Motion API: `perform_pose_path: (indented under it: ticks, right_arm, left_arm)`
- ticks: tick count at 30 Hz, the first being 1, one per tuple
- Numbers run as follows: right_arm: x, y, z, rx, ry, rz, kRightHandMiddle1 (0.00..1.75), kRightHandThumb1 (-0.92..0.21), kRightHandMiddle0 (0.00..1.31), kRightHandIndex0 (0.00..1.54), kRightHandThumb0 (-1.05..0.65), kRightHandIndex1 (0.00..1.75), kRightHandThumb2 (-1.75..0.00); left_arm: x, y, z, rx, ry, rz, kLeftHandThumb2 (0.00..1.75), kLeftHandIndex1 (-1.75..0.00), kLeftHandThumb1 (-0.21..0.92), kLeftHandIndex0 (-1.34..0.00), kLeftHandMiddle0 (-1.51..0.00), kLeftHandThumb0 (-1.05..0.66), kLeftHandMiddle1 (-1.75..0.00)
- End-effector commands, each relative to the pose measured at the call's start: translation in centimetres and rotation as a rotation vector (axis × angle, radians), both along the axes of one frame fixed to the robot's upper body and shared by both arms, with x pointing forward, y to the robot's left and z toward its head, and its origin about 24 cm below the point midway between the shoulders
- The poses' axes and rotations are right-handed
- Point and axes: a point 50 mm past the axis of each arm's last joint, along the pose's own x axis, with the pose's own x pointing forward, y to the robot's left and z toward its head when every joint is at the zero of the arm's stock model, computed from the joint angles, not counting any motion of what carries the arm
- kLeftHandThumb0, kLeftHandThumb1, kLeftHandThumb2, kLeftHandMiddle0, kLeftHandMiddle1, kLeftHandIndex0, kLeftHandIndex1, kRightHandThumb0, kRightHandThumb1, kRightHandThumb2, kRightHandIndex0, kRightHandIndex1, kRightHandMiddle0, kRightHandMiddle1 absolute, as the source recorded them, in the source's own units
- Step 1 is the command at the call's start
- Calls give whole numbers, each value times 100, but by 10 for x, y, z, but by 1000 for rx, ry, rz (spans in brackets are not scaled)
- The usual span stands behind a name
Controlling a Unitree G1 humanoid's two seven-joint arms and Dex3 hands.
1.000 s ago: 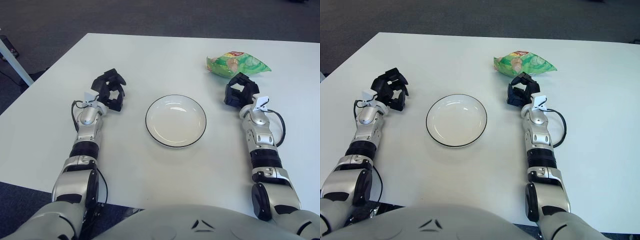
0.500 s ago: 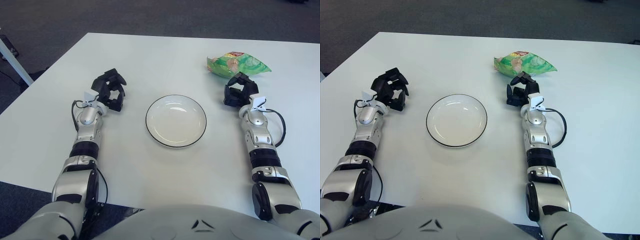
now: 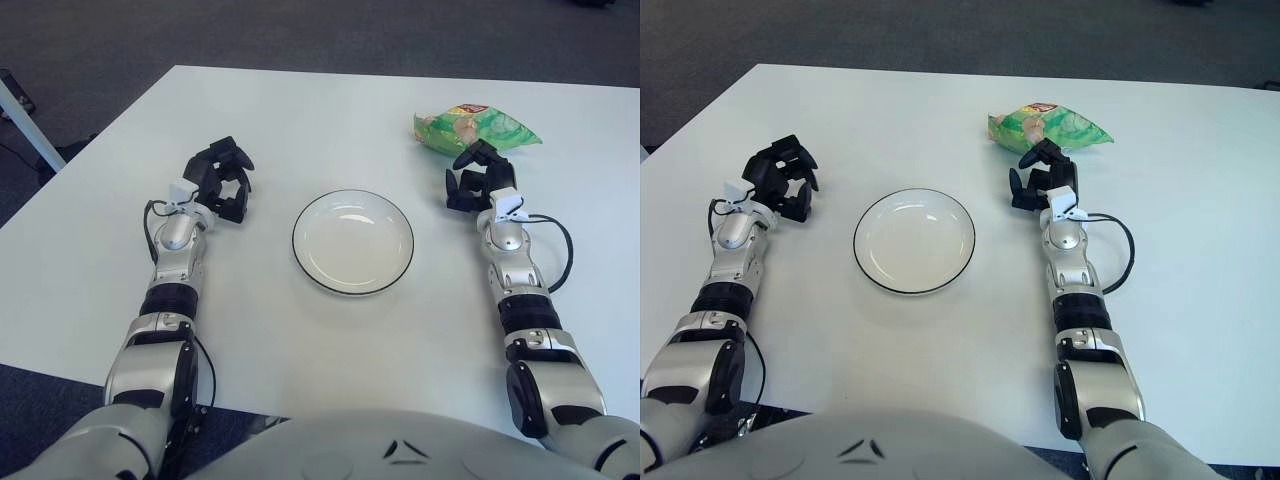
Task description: Put the snack into the plate.
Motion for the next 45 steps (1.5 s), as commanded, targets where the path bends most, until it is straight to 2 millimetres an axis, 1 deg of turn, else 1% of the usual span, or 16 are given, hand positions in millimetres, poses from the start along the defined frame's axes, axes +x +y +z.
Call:
perform_pose_path:
  ticks: [1,7,12,13,16,21,22,25,27,28,29,31,34,41,43,45]
  right_arm:
    - [-14,-1,-22,9,13,-18,175,-43,52,109,-44,175,-117]
    - [-11,-3,-2,-17,-99,-21,175,-49,47,101,-43,175,-109]
    - [-2,-5,28,-85,-192,2,175,-54,44,92,-41,175,-103]
    - [-2,-5,33,-100,-205,8,171,-44,44,83,-27,175,-115]
    - [-1,-5,48,-158,-237,33,169,-31,45,73,-10,175,-131]
    - [-1,-9,58,-241,-244,60,171,-27,42,68,-2,175,-137]
    - [1,-11,62,-289,-246,68,172,-27,41,67,-2,175,-137]
    - [5,-18,74,-415,-246,83,174,-34,35,63,-1,174,-131]
    - [7,-21,81,-485,-243,87,174,-39,38,51,-1,174,-124]
    - [8,-21,82,-504,-242,87,174,-40,39,49,-1,174,-123]
    - [9,-24,87,-562,-242,88,175,-44,39,42,-1,175,-118]
    - [11,-28,95,-641,-242,82,175,-47,37,40,-1,175,-115]
    - [15,-35,105,-700,-251,57,175,-49,36,38,-1,175,-112]
    - [18,-43,119,-760,-274,21,175,-52,34,35,-1,175,-108]
    - [19,-45,124,-773,-275,7,175,-62,33,42,-19,173,-94]
    - [20,-46,128,-783,-285,-1,175,-69,31,42,-31,168,-84]
  left_arm:
    - [-37,-4,-66,-45,244,15,175,-149,-15,-87,-94,-1,-175]
    - [-37,-1,-68,-32,253,23,175,-150,-14,-86,-93,-1,-175]
    - [-36,-2,-68,-29,256,21,175,-145,-16,-90,-95,-1,-175]
    - [-36,-2,-68,-30,258,19,175,-145,-16,-90,-95,-1,-175]
    - [-36,-4,-69,-37,263,17,175,-146,-16,-89,-95,-1,-175]
    - [-36,-4,-69,-35,257,30,175,-142,-17,-92,-95,-2,-175]
    - [-36,-4,-69,-30,255,36,175,-142,-17,-92,-96,-2,-175]
    - [-36,-2,-70,-22,260,44,175,-142,-17,-92,-96,-2,-175]
    - [-36,-1,-70,-24,263,40,175,-143,-17,-91,-95,-2,-175]
    - [-36,-1,-70,-25,263,39,175,-143,-17,-91,-95,-2,-175]
    - [-36,-1,-70,-30,260,39,175,-144,-16,-91,-95,-2,-175]
    - [-35,-2,-69,-34,258,40,175,-146,-16,-89,-94,-1,-175]
    - [-35,-2,-70,-36,261,44,175,-146,-16,-89,-94,-1,-175]
    - [-35,0,-70,-17,265,62,175,-143,-17,-91,-95,-1,-175]
    - [-34,2,-71,-5,277,76,175,-142,-17,-92,-95,-2,-175]
    - [-34,2,-71,-4,286,82,175,-141,-17,-93,-95,-2,-175]
